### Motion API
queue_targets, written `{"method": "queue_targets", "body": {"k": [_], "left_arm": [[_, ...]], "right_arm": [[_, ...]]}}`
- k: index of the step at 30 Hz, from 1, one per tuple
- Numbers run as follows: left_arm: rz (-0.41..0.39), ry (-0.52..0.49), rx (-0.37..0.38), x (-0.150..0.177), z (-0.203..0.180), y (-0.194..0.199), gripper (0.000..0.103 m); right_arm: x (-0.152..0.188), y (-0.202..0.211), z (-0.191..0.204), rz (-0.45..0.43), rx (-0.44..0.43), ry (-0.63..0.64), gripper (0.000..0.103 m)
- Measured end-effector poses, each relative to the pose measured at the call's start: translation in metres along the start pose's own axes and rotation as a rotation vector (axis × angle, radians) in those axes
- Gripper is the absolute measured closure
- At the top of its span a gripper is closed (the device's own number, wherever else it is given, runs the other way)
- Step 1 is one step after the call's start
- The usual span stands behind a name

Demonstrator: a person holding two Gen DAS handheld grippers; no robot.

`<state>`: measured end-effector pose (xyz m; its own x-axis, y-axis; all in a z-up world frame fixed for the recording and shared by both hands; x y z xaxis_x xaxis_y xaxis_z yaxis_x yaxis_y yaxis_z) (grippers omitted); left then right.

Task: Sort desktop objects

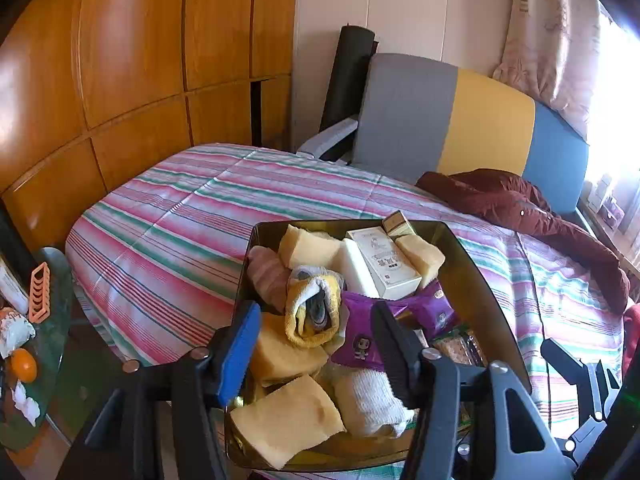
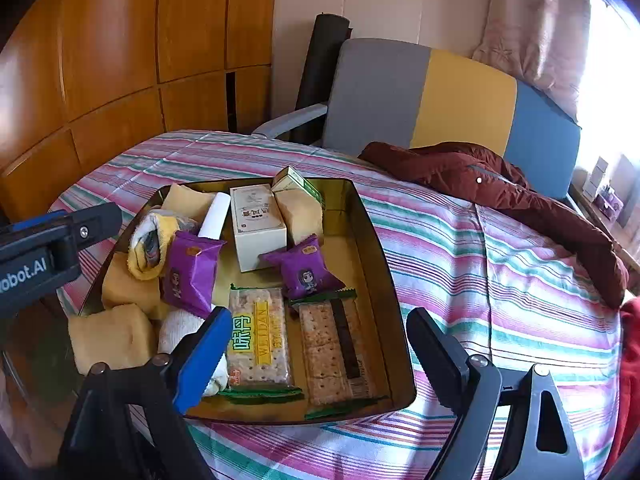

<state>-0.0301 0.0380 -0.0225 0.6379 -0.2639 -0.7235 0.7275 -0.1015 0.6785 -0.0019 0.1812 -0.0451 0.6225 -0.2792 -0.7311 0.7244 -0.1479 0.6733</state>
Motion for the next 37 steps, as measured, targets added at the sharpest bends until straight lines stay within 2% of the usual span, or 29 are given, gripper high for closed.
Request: {"method": "queue_targets", "body": {"k": [15, 24, 31, 37], "left_arm": [[0.030, 0.002, 0.020, 0.002, 0.002, -0.008, 0.046], [0.012, -0.031, 0.000, 0.000, 0.001, -0.006, 0.047], [0.015, -0.039, 0.002, 0.000, 0.000, -0.007, 0.057], [-0.001, -0.056, -0.002, -0.001, -0.001, -0.004, 0.057]], "right_arm": [[-0.002, -0.003, 0.007, -0.005, -0.001, 0.018, 0.011], [-0.001, -0.002, 0.007, -0.017, 0.003, 0.024, 0.011], [-0.002, 0.000, 0.004, -0.029, 0.005, 0.019, 0.010], [-0.009, 0.009, -0.004, -0.069, 0.007, -0.006, 0.010]]}}
Point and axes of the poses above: each gripper's, at about its wrist camera, not at the fingertips, and y roughly against the way its jaws point, z to its left, x to its underside, the point moved 5 cm from there along -y, roughly the way its jaws point, and after that the axes turned 15 degrees about -y, right-handed, at the moved point
